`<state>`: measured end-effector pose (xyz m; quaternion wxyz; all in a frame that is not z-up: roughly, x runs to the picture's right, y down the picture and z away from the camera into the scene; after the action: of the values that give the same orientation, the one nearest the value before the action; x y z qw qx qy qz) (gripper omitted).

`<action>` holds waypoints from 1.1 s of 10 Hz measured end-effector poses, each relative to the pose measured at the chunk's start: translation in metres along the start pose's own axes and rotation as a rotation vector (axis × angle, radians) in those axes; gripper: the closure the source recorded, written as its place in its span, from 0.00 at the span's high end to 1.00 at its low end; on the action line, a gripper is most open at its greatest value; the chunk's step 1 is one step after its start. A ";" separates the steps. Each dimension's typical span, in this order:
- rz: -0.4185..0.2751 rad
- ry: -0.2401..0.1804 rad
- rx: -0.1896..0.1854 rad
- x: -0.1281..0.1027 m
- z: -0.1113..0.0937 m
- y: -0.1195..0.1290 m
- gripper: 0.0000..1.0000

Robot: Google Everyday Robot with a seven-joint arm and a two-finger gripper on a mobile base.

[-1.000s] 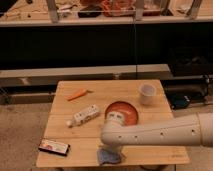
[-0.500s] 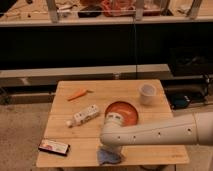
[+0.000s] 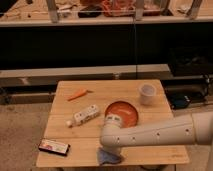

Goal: Place the white sponge in the ceramic bowl

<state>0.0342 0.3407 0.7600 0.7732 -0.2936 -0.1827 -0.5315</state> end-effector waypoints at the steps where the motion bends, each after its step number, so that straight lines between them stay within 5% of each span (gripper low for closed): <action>1: 0.001 0.006 0.001 0.000 0.000 -0.001 0.56; 7: 0.005 0.006 0.000 -0.003 -0.006 0.001 0.01; 11: 0.024 0.039 0.030 -0.004 -0.006 -0.009 0.00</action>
<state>0.0239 0.3367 0.7554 0.7873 -0.2738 -0.1717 -0.5251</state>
